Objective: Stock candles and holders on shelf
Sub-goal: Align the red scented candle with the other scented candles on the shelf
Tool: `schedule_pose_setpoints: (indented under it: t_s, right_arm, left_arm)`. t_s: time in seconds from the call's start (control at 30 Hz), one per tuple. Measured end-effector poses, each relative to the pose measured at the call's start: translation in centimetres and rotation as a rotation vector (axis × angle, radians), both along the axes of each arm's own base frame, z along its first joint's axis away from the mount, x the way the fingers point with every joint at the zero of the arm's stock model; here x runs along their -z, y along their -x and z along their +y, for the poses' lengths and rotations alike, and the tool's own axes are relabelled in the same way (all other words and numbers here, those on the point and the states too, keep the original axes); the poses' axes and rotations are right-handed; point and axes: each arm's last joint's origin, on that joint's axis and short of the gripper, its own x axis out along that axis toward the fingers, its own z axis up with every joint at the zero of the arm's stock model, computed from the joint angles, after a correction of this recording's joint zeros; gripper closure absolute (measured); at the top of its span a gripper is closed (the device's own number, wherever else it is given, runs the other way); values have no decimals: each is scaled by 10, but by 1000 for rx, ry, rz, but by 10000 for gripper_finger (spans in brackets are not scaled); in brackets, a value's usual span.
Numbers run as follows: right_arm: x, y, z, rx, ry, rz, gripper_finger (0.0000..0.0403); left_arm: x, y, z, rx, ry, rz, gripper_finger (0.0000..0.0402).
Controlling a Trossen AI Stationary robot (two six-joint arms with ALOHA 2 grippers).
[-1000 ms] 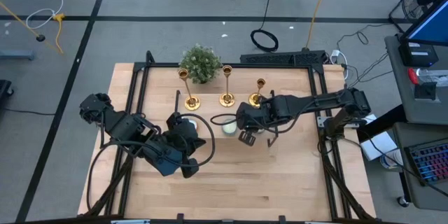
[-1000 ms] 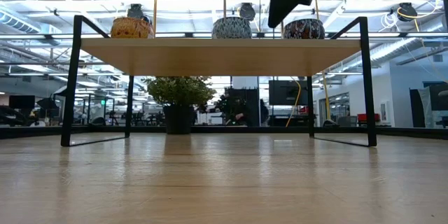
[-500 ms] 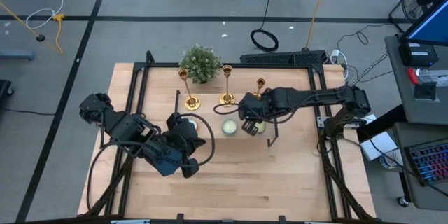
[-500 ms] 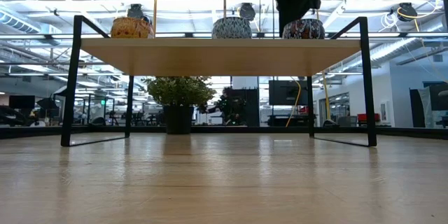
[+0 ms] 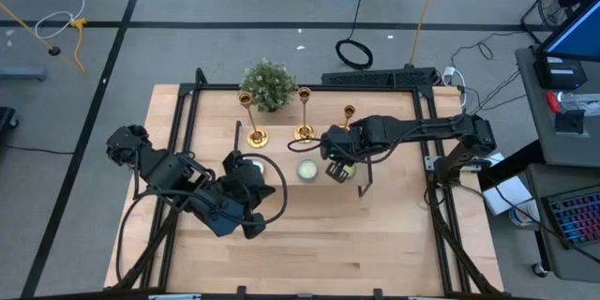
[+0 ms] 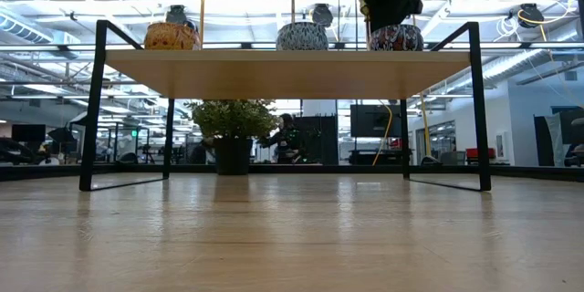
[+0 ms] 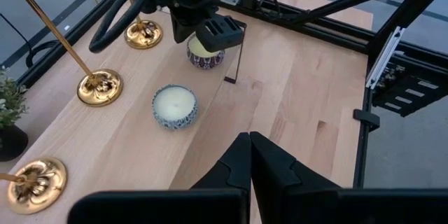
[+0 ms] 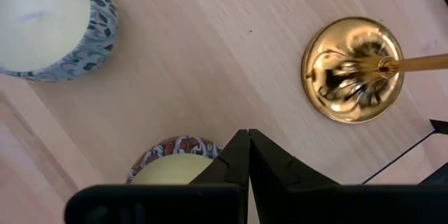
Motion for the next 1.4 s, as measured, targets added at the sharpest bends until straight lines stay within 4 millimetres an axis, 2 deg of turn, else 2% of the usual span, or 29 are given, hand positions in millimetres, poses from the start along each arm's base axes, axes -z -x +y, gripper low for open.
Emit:
schedule_pose_setpoints:
  t_s: [0.57,0.97,1.13,1.4]
  right_arm:
    - [1,2,2,-14,-70,21,403]
    - [0,3,0,3,-15,24,403]
    - [-7,5,-1,5,6,-30,403]
    - [-40,18,-3,10,51,-247,403]
  left_arm:
    - [0,0,0,6,-7,2,394]
    - [0,0,0,-11,-10,-7,396]
    - [0,-1,2,-23,-13,-12,397]
    - [0,-2,5,-33,-14,-12,397]
